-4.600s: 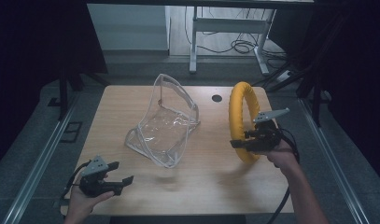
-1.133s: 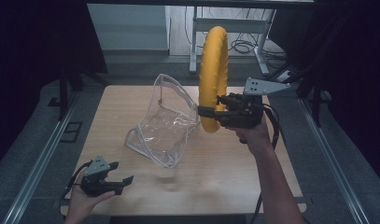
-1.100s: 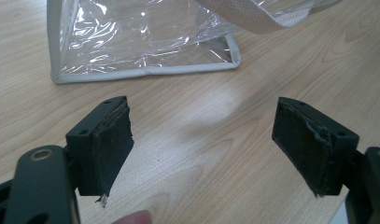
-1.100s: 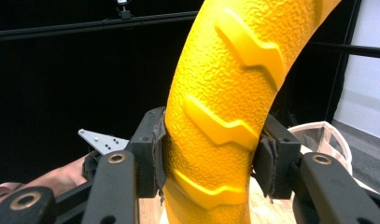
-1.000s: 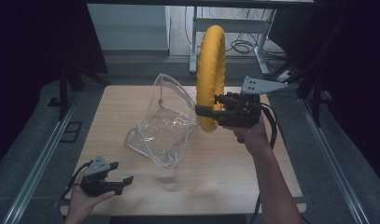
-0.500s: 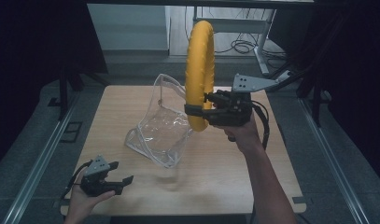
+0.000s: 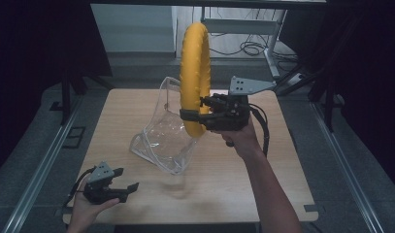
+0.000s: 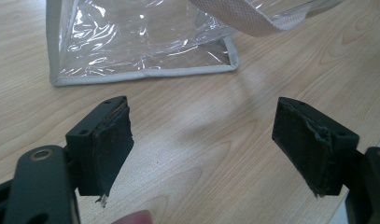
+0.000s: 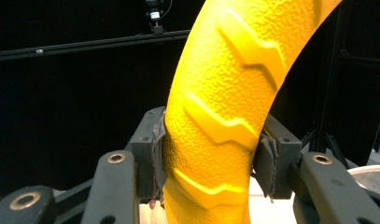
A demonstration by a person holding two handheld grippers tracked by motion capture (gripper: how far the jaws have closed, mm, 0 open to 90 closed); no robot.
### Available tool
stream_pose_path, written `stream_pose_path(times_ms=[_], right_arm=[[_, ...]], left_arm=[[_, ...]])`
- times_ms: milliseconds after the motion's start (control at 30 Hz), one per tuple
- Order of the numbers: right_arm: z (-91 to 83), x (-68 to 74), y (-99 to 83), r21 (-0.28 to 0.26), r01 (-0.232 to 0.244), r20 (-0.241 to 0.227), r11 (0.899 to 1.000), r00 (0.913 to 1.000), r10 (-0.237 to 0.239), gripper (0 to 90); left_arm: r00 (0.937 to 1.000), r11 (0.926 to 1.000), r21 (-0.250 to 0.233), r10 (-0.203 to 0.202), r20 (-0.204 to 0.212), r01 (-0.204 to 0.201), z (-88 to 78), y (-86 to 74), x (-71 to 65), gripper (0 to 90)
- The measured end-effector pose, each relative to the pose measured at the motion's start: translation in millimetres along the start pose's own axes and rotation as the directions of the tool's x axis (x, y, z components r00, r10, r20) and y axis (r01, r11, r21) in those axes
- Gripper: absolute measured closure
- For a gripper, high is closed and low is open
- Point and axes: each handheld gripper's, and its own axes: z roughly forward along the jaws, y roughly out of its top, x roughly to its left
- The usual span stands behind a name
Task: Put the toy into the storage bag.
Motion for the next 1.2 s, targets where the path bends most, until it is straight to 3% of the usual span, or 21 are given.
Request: stream_pose_path(times_ms=[1200], right_arm=[[50.3, 4.4, -9.8, 0.012, 0.000, -0.122, 1.000, 0.9925, 0.001, 50.4]], left_arm=[[0.9999, 1.0000, -0.002, 0.005, -0.010, -0.005, -2.4, -0.6, 1.4, 19.8]])
